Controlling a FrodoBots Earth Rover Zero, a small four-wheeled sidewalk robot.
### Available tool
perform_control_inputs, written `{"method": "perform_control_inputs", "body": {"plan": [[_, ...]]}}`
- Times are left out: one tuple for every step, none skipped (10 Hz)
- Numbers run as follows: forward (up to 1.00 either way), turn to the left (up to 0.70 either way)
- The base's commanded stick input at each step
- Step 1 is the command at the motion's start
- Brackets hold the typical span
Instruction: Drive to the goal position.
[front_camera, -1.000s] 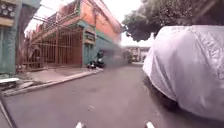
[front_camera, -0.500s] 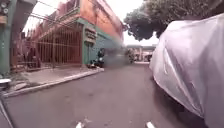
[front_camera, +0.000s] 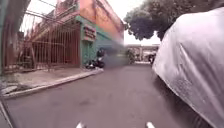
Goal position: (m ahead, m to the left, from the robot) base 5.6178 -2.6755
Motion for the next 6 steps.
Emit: {"method": "perform_control_inputs", "body": {"plan": [[0.70, -0.14], [0.70, -0.14], [0.70, -0.14], [0.70, -0.14], [0.70, -0.14], [0.70, -0.14]]}}
